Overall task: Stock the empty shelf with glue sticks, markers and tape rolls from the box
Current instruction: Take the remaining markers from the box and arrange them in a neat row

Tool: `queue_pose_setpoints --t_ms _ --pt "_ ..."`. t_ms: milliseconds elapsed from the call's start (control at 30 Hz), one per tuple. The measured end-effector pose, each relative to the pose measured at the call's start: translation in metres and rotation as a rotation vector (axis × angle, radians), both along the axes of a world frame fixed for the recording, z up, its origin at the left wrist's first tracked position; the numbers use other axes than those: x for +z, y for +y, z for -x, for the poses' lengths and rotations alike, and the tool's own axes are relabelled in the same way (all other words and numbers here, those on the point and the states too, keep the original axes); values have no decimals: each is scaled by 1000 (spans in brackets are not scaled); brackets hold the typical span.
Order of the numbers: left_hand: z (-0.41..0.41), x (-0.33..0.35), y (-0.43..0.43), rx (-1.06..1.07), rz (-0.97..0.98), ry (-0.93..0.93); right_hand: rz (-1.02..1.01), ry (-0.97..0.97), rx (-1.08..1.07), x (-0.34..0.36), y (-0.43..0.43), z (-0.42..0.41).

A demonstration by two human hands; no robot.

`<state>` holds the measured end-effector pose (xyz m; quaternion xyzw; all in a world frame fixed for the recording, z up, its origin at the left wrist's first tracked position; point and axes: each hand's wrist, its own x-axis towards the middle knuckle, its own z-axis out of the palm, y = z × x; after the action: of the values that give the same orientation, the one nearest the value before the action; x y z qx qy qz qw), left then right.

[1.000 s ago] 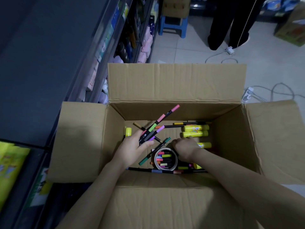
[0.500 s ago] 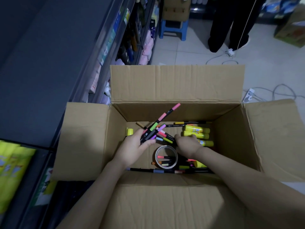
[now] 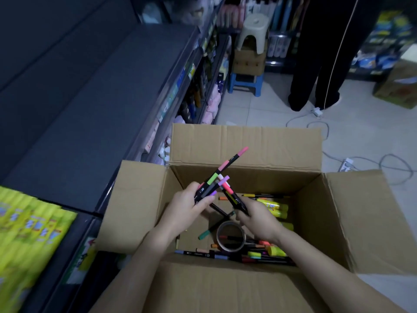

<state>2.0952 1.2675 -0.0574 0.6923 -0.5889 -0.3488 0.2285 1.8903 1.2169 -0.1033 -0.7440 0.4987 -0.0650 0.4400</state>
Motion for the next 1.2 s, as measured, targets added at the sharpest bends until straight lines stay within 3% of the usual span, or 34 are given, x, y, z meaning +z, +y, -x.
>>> queue_pose_setpoints --t_ms 367,600,900,1200 --pt "5 31 18 192 133 81 -178 -429 -415 56 6 -5" --pt "6 40 42 342 129 100 -257 -642 -552 77 6 -13" --pt "4 68 80 491 200 51 -296 -795 -506 123 23 -45" --pt "-24 103 136 584 391 16 -382 -990 -413 169 64 -89"
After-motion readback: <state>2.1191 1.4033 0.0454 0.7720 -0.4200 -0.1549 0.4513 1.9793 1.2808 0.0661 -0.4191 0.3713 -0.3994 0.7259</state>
